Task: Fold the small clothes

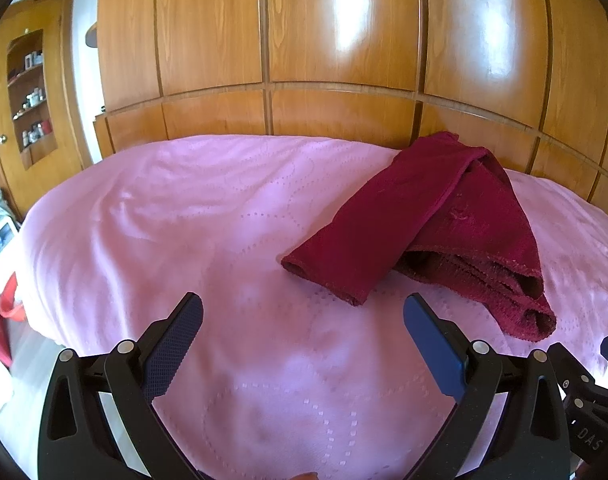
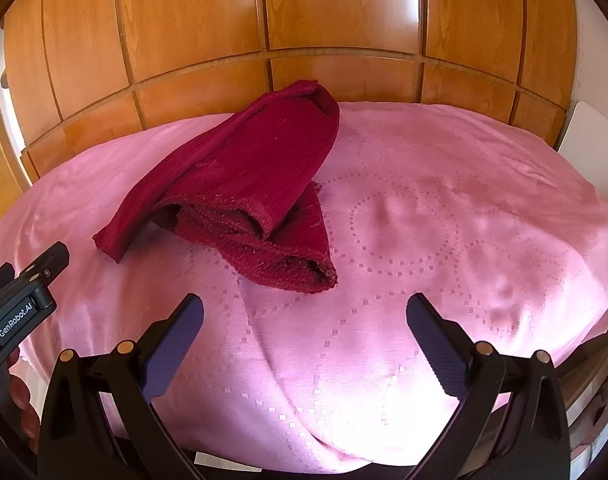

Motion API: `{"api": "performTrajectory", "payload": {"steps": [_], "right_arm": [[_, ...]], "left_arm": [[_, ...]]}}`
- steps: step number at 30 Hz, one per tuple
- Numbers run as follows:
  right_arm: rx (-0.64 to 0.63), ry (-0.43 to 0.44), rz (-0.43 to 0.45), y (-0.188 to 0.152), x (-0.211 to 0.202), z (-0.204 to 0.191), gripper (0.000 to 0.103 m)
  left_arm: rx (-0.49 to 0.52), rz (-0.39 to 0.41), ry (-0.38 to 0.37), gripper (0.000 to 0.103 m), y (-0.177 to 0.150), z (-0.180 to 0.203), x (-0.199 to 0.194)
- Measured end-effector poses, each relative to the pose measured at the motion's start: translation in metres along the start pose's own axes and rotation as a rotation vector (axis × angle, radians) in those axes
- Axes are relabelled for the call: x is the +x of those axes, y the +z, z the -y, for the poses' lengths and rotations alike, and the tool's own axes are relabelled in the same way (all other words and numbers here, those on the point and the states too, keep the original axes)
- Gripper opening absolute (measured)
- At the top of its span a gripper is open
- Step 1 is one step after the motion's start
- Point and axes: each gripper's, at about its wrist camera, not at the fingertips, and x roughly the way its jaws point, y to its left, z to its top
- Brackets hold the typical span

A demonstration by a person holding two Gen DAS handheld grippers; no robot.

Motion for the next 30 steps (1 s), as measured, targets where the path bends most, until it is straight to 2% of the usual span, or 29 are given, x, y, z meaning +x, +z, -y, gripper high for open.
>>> {"api": "performTrajectory", "payload": {"steps": [22,27,30], "right_arm": [[0.002,0.027,-0.018,0.001,0.008,0.002,0.101],[-0.034,0.119,0.002,0.012,0.004,-0.004,0.101],[-0.037,0.204,-0.002,0.03,0.006,-0.01,0.1]], "left_arm": [[-0.002,-0.034,-0.002,0.099,-0.001,0.001,0.008],[-0.007,-0.055,-0.015,0.099,0.0,-0.004,0.016],[-0.029,-0.068,-0.091,0.099,0.0,-0.013,0.023]]}}
